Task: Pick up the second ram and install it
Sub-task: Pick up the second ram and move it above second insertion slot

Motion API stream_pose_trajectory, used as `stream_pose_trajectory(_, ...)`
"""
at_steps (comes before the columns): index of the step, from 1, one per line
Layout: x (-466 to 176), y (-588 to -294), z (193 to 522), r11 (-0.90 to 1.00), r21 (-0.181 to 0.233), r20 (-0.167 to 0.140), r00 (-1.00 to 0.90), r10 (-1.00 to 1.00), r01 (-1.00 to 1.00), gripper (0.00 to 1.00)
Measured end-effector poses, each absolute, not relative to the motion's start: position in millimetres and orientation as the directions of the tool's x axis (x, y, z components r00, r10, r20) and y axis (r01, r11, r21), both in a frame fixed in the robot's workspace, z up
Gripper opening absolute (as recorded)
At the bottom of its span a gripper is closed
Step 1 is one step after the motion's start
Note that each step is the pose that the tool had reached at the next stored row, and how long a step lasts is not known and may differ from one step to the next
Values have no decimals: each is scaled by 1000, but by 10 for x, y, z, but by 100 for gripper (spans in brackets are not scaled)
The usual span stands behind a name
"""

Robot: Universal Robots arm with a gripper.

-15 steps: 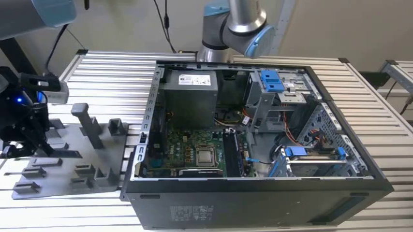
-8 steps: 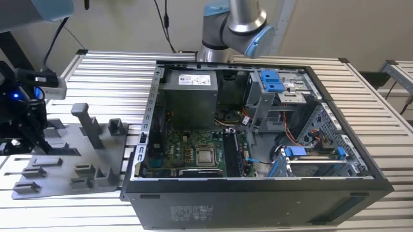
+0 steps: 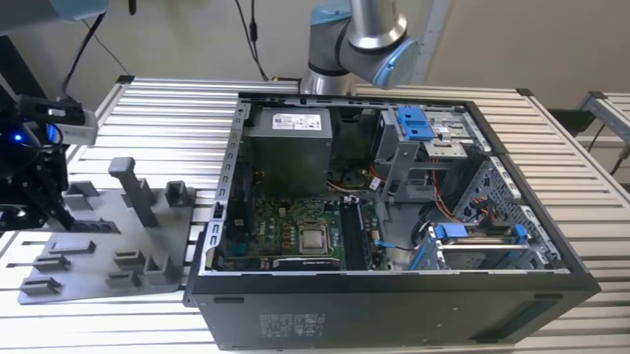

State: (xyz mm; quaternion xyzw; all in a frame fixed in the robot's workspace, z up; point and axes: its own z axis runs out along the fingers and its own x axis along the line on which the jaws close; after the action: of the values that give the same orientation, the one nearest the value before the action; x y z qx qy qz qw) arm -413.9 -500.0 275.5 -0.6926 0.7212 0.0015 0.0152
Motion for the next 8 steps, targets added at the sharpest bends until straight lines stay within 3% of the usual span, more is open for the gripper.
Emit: stream_pose_trajectory(8, -4138, -5000, 2860, 42, -19, -24, -41, -999, -999, 14)
